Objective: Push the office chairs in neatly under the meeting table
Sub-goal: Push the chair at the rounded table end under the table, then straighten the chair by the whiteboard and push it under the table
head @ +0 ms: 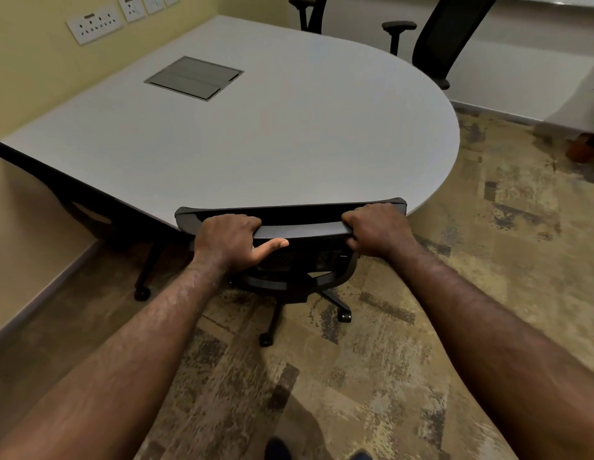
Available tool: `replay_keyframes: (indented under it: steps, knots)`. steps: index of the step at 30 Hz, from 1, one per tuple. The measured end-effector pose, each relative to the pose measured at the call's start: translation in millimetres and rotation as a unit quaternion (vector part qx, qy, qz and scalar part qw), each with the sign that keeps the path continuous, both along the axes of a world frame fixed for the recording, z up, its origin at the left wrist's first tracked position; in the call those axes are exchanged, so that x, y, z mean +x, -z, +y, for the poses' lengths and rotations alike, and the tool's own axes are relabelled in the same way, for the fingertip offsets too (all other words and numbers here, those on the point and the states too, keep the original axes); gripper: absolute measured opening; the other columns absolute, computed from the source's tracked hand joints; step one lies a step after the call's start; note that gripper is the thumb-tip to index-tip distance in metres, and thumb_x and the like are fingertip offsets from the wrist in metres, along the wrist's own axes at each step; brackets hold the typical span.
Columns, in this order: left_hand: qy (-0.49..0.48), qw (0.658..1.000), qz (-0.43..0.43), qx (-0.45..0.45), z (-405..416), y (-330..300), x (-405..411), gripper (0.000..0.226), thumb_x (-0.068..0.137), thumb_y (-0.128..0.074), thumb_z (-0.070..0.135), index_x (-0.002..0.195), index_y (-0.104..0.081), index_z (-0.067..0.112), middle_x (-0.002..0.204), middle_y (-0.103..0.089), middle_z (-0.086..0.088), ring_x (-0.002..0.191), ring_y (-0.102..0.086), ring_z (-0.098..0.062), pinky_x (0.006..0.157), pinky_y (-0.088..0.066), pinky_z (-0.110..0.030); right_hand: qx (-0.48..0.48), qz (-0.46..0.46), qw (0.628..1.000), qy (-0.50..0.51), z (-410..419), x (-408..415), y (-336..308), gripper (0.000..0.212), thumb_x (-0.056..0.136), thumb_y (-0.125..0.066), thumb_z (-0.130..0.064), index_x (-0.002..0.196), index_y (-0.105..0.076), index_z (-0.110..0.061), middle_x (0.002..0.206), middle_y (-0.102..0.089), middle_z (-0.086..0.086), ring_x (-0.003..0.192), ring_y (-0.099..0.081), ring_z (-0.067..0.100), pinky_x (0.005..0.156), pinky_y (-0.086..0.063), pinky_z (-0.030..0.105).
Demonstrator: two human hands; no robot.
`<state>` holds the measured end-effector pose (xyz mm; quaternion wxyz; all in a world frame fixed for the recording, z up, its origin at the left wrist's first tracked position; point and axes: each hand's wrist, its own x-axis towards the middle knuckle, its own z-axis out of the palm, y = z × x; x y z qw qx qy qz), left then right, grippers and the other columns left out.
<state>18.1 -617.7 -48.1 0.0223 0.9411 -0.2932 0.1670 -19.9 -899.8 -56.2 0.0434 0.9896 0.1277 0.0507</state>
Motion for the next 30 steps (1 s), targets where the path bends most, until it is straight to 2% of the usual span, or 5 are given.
replay_keyframes:
  steps: [12,16,21,25,30]
  knots:
    - [0.012,1.0,0.011,-0.002,8.8,-2.3,7.7,0.072,0.075,-0.019,0.09,0.056,-0.039,0.024,0.05,-0.039,0.01,0.047,-0.041,-0.014,0.043,-0.023,-0.024,-0.002,0.015,1.0,0.021,9.6,0.9,-4.2,0.018,0.073,-0.058,-0.035,0.071,-0.043,-0.027,0.07,-0.059,-0.003,0.067,-0.059,0.023,0.055,-0.041,0.03]
    - [0.011,1.0,0.012,-0.005,9.7,-0.8,3.3,0.072,0.076,-0.019,0.09,0.056,-0.041,0.024,0.049,-0.036,0.011,0.044,-0.039,-0.012,0.044,-0.022,-0.022,-0.004,0.012,1.0,0.028,9.9,-4.6,-2.9,0.018,0.072,-0.059,-0.035,0.071,-0.043,-0.027,0.07,-0.059,-0.004,0.067,-0.059,0.022,0.054,-0.036,0.029]
    - [0.013,1.0,0.02,0.002,11.8,2.2,0.3,0.074,0.075,-0.017,0.091,0.059,-0.046,0.024,0.051,-0.039,0.011,0.047,-0.041,-0.013,0.043,-0.026,-0.023,0.008,0.014,0.999,0.048,15.9,-15.2,-4.7,0.018,0.073,-0.063,-0.031,0.075,-0.046,-0.025,0.069,-0.052,-0.008,0.067,-0.058,0.02,0.054,-0.041,0.03]
    - [0.02,0.999,0.036,-0.003,13.9,2.7,-0.2,0.073,0.074,-0.019,0.092,0.063,-0.045,0.024,0.057,-0.045,0.01,0.052,-0.046,-0.013,0.044,-0.027,-0.026,0.037,-0.022,0.999,0.031,17.5,-26.1,-2.0,0.024,0.076,-0.063,-0.036,0.089,-0.049,-0.021,0.085,-0.059,-0.001,0.081,-0.057,0.022,0.073,-0.043,0.036]
    - [0.057,0.995,0.044,-0.067,17.5,-0.3,-1.5,0.061,0.082,-0.032,0.081,0.084,-0.05,0.023,0.078,-0.051,0.006,0.07,-0.047,-0.017,0.058,-0.035,-0.031,0.078,-0.069,0.994,0.026,17.5,-47.5,-0.6,0.063,0.08,-0.052,-0.062,0.127,-0.042,-0.02,0.121,-0.054,0.004,0.11,-0.049,0.024,0.098,-0.035,0.044]
